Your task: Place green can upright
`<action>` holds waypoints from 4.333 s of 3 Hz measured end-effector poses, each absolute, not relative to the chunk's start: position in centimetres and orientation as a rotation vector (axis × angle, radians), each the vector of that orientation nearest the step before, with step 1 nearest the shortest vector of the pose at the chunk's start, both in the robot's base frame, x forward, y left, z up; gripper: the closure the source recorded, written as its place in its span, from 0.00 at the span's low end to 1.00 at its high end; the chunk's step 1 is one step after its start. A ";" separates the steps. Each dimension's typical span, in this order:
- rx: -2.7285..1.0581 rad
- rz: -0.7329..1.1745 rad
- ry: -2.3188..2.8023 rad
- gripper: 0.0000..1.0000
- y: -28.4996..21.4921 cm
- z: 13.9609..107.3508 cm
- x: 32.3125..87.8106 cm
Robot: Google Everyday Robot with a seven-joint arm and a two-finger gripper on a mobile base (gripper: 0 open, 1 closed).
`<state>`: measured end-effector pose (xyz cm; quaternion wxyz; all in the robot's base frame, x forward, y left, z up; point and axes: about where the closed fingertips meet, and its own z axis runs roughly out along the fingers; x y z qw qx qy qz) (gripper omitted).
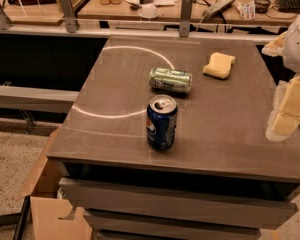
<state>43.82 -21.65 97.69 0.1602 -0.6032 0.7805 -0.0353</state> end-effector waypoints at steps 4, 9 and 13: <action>-1.643 -0.164 2.276 0.00 -19.1 94.7 57.1; -1.733 0.101 2.299 0.18 -4.1 84.9 65.7; -1.477 0.395 1.949 1.00 -4.5 92.6 66.5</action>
Offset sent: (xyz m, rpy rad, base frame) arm 0.0692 0.0043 -0.0090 -0.0558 -0.0761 -0.0458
